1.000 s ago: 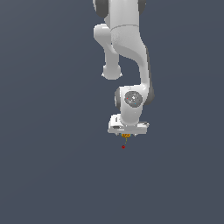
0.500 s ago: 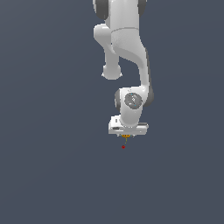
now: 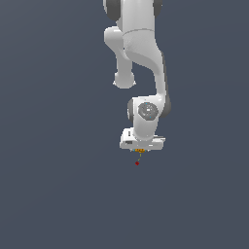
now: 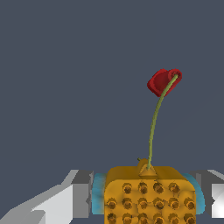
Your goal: Pick up the object and move it to a goal position.
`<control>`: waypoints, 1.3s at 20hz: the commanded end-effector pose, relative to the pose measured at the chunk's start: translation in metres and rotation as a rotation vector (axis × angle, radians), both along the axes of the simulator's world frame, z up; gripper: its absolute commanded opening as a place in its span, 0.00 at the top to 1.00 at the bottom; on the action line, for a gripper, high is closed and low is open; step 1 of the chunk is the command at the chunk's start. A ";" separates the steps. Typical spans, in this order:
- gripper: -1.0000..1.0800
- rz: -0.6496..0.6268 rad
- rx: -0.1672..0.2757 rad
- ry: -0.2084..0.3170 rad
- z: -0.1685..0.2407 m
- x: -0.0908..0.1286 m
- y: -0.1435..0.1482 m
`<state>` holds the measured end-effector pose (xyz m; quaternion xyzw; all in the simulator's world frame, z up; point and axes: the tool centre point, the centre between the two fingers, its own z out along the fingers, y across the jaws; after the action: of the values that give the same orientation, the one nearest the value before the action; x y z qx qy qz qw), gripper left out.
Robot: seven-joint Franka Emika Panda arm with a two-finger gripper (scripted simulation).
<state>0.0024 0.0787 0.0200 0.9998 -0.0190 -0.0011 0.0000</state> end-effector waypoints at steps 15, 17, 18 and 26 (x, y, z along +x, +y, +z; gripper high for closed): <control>1.00 0.000 0.001 -0.002 0.123 0.026 -0.033; 1.00 0.000 0.001 -0.002 0.145 0.031 -0.039; 1.00 0.000 0.001 -0.002 0.156 0.034 -0.042; 1.00 0.000 0.001 -0.002 0.240 0.054 -0.064</control>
<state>0.0530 0.0186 0.2445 0.9998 -0.0194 0.0001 -0.0002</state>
